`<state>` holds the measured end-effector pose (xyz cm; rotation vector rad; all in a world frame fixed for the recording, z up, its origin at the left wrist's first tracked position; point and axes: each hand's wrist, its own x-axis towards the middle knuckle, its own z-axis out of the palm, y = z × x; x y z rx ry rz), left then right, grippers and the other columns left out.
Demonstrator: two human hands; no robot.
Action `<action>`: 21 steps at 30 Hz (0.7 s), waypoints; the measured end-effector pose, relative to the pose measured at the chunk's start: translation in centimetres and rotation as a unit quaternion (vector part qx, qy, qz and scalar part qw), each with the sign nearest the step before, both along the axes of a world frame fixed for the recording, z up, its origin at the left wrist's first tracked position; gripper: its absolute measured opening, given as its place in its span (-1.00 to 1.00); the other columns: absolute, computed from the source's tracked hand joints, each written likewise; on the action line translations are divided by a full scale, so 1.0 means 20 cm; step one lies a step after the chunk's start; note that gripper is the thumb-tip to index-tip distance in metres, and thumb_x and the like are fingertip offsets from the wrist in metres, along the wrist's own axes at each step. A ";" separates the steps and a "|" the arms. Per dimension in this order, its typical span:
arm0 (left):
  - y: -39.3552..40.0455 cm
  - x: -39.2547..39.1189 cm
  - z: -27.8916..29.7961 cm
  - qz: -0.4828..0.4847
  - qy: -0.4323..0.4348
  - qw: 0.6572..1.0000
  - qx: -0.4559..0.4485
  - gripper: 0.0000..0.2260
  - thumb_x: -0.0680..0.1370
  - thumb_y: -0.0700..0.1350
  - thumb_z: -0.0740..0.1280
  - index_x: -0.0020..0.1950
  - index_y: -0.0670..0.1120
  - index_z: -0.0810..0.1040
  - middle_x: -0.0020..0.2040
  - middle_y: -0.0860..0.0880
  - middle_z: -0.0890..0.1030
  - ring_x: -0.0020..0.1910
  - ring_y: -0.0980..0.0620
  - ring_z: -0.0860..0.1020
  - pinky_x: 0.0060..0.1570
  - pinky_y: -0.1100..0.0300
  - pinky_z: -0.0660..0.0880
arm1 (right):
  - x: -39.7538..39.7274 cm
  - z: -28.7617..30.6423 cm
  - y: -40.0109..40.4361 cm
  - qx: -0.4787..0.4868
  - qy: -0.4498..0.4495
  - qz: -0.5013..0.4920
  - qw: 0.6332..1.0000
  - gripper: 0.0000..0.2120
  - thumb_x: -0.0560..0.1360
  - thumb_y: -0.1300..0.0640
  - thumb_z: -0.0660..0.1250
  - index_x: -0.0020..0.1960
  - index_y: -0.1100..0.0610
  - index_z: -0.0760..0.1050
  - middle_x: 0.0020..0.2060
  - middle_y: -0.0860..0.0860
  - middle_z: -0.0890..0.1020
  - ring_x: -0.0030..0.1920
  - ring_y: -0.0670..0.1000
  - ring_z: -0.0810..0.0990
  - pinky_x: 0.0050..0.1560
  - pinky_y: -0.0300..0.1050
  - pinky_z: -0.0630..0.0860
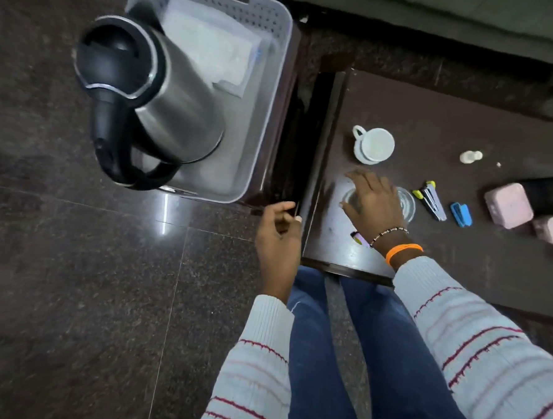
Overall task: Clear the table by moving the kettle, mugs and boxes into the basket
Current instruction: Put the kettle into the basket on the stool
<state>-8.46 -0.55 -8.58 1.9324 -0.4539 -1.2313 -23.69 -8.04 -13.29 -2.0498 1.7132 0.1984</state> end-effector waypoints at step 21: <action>-0.01 -0.62 -0.06 -0.233 -0.009 0.971 0.050 -0.83 0.52 -0.22 0.30 -0.11 0.06 0.55 -0.20 0.18 0.58 -0.23 0.33 0.52 -0.16 0.52 0.41 | -0.60 -0.06 0.04 0.071 -0.057 -0.121 0.988 -0.25 0.25 0.19 0.47 0.37 -0.04 0.26 0.31 0.07 0.35 0.28 0.21 0.35 -0.10 0.03 0.51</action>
